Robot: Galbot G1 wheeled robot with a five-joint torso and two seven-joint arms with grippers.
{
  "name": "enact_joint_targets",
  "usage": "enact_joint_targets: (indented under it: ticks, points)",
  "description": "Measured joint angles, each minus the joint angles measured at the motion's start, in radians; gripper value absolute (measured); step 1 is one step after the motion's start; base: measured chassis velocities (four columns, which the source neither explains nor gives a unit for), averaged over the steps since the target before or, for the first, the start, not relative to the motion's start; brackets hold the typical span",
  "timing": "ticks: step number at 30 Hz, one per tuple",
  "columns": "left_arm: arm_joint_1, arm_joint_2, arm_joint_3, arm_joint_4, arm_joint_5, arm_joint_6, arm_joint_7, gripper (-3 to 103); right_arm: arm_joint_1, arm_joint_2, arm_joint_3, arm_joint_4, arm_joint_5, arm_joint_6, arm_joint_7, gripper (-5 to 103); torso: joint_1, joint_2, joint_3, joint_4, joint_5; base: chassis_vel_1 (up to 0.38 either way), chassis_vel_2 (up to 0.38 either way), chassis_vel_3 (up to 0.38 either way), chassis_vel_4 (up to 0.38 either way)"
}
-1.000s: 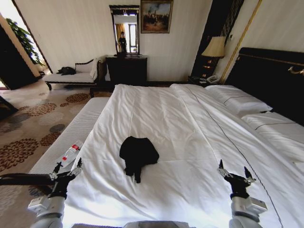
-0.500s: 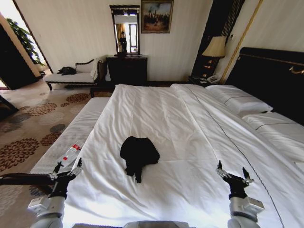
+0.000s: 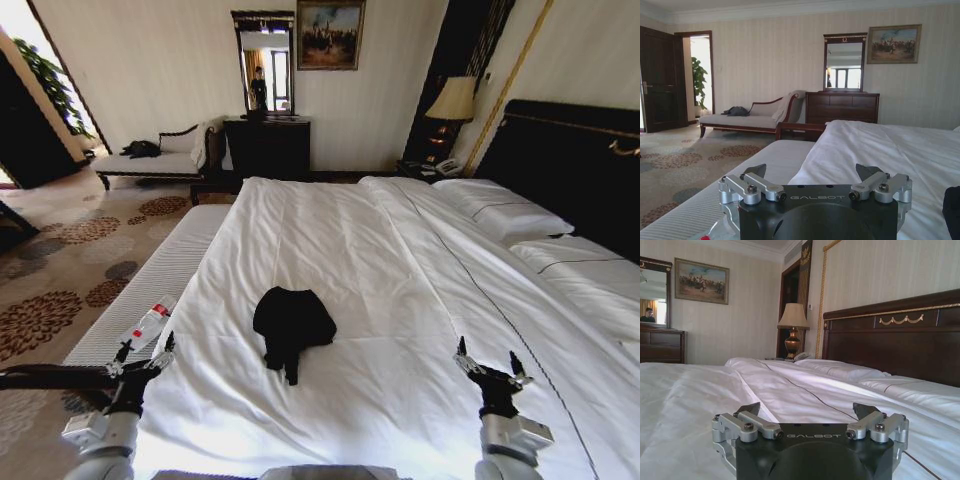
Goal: Fold the clothes on the bed.
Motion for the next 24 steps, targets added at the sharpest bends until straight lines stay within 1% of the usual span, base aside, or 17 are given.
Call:
enact_joint_targets:
  ticks: [8,10,12,13,16,17,18,19,20,21,22,24]
  points:
    - [-0.009,0.011,0.01,0.002,0.005,0.01,0.0,100,-0.001,0.008,-0.009,-0.001,-0.01,-0.006,0.0,100,0.0,0.0,0.0,0.0,0.0,0.0,0.0,0.0,0.0]
    - [-0.017,0.022,0.023,0.004,0.005,0.021,0.0,100,-0.002,0.008,-0.012,-0.002,-0.01,-0.006,0.0,100,0.0,0.0,0.0,0.0001,0.0,0.0,0.0,0.0,0.0]
    - [-0.037,0.047,0.043,0.009,0.004,0.04,0.0,100,-0.004,0.006,-0.014,-0.002,-0.009,-0.006,0.0,100,0.0,0.0,0.0,0.0003,-0.0001,0.0,0.0,0.0,0.0]
    - [-0.037,0.047,0.043,0.009,0.004,0.04,0.0,100,-0.004,0.006,-0.014,-0.002,-0.009,-0.006,0.0,100,0.0,0.0,0.0,0.0003,-0.0001,0.0,0.0,0.0,0.0]
    - [-0.095,0.107,0.07,0.022,-0.011,0.102,-0.005,100,0.003,-0.01,-0.023,-0.001,-0.002,-0.013,0.0,100,0.0,0.0,0.0,-0.0004,-0.0002,0.0,0.0,0.0,0.0]
    - [-0.128,0.135,0.08,0.033,-0.021,0.133,-0.006,100,0.009,-0.02,-0.028,-0.001,0.0,-0.018,0.001,100,0.0,0.0,0.0,0.0005,-0.0001,0.0,0.0,0.0,0.0]
    - [-0.128,0.135,0.08,0.033,-0.021,0.133,-0.006,100,0.009,-0.02,-0.028,-0.001,0.0,-0.018,0.001,100,0.0,0.0,0.0,0.0005,-0.0001,0.0,0.0,0.0,0.0]
    - [-0.166,0.164,0.097,0.044,-0.036,0.165,-0.006,100,0.01,-0.024,-0.029,-0.001,0.002,-0.02,0.001,100,0.0,0.0,0.0,0.0004,-0.0001,0.0,0.0,0.0,0.0]
    - [-0.183,0.176,0.106,0.048,-0.043,0.178,-0.007,100,0.01,-0.024,-0.029,-0.001,0.003,-0.021,0.002,100,0.0,0.0,0.0,0.0003,0.0,0.0,0.0,0.0,0.0]
    - [-0.229,0.211,0.136,0.065,-0.071,0.211,-0.012,100,0.008,-0.024,-0.028,0.001,0.007,-0.022,0.003,100,0.0,0.0,0.0,0.0,-0.0002,0.0,0.0,0.0,0.0]
    - [-0.229,0.211,0.136,0.065,-0.071,0.211,-0.012,100,0.008,-0.024,-0.028,0.001,0.007,-0.022,0.003,100,0.0,0.0,0.0,0.0,-0.0002,0.0,0.0,0.0,0.0]
    - [-0.306,0.266,0.197,0.098,-0.121,0.249,-0.03,100,0.003,-0.021,-0.023,0.002,0.01,-0.022,0.005,100,0.0,0.0,0.0,0.0,-0.0002,0.0,0.0,0.0,0.0]
